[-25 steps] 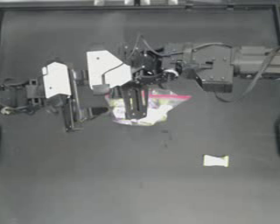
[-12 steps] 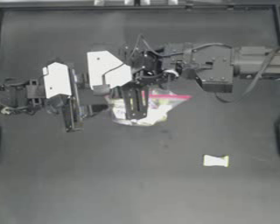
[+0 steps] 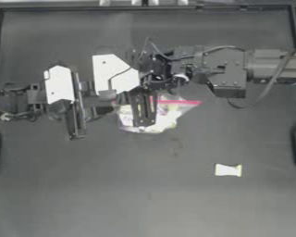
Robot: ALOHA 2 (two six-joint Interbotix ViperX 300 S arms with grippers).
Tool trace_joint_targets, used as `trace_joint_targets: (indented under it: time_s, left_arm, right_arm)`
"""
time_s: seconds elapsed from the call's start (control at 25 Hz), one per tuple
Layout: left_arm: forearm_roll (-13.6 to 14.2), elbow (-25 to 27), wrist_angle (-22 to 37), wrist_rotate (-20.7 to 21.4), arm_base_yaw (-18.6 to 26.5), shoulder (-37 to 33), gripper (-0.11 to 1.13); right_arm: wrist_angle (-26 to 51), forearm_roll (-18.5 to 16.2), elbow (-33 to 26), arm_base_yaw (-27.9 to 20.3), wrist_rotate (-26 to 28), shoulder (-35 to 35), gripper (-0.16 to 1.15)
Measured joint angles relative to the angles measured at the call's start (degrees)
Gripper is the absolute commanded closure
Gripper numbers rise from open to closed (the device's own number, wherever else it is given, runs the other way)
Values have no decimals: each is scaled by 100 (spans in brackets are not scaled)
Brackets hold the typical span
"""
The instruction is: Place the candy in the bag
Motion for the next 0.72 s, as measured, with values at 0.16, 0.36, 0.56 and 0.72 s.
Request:
trace_joint_targets:
  time_s: [0.16,0.36,0.56,0.72]
  left_arm:
    - [0,0,0,-9,0,-44,28]
    - [0,0,9,0,0,-44,28]
    - [0,0,26,0,0,-44,28]
    - [0,0,35,0,0,-44,28]
  right_arm:
    - [0,0,-9,0,0,0,92]
    - [9,0,-9,0,0,-9,92]
    - [0,0,-9,9,0,-9,92]
    - [0,0,-9,9,-9,-9,92]
